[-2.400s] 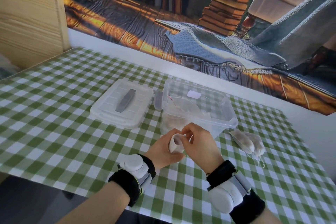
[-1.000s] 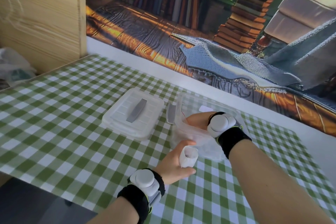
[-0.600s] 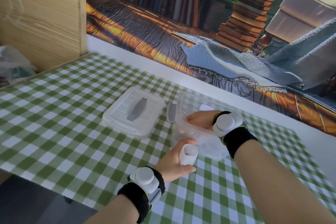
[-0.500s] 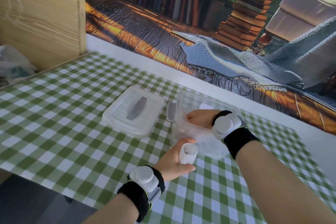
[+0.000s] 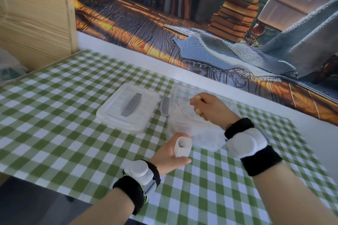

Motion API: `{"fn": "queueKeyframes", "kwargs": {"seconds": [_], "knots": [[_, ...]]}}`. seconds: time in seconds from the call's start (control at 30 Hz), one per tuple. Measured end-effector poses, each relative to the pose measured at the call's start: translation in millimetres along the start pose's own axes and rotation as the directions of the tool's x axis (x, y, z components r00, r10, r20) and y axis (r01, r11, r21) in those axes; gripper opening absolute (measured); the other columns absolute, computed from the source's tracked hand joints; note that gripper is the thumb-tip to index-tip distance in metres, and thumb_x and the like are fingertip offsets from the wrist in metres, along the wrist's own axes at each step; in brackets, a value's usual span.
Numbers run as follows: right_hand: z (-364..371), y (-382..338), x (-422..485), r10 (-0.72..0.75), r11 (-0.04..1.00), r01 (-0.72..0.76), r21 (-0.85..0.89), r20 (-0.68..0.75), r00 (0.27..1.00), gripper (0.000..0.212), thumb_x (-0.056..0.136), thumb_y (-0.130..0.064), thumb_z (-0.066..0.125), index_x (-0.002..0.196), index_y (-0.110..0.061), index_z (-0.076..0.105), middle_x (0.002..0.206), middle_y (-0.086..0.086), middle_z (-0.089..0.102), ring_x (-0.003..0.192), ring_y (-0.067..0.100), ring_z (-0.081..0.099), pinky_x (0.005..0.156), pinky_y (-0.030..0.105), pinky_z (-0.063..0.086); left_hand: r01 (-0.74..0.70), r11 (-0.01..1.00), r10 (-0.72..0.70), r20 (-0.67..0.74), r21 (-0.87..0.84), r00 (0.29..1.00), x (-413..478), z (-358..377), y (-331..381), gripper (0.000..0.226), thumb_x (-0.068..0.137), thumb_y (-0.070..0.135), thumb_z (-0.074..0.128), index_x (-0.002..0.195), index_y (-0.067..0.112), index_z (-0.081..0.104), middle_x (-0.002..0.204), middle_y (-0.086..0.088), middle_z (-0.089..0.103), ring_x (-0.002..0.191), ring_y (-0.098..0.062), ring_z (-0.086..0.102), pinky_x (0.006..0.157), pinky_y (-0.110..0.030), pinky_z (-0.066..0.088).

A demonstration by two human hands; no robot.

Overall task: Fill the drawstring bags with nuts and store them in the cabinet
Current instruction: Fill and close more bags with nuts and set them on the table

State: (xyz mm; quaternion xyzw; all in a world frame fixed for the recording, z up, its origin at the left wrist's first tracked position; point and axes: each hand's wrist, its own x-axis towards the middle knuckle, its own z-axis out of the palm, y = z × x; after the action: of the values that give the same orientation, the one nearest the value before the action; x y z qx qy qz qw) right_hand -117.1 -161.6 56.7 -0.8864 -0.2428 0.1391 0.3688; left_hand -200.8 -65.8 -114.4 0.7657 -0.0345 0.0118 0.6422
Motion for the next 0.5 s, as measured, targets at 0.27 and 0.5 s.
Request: {"fn": "queueKeyframes", "kwargs": {"seconds": [0.27, 0.5], "knots": [[30.5, 50.3, -69.6, 0.023, 0.006, -0.622, 0.783, 0.622, 0.783, 0.026, 0.069, -0.012, 0.079, 0.077, -0.007, 0.055, 0.060, 0.003, 0.048, 0.044, 0.010, 0.047, 0.035, 0.015, 0.039, -0.050, 0.999, 0.050, -0.050, -0.011, 0.998, -1.9, 3.5, 1.1, 0.048, 0.079, 0.012, 0.072, 0.115, 0.031, 0.048, 0.107, -0.001, 0.059, 0.101, -0.011, 0.058, 0.085, -0.026, 0.050], [35.7, 69.8, -70.9, 0.134, -0.143, -0.561, 0.815, 0.577, 0.805, 0.026, 0.063, 0.002, 0.078, 0.081, 0.002, 0.059, 0.064, 0.007, 0.050, 0.045, 0.013, 0.050, 0.035, 0.019, 0.043, -0.064, 0.998, 0.063, -0.068, -0.004, 0.996, -1.8, 3.2, 1.8, 0.048, 0.076, 0.011, 0.072, 0.112, 0.030, 0.048, 0.105, -0.003, 0.059, 0.095, -0.018, 0.059, 0.080, -0.032, 0.052]]}}
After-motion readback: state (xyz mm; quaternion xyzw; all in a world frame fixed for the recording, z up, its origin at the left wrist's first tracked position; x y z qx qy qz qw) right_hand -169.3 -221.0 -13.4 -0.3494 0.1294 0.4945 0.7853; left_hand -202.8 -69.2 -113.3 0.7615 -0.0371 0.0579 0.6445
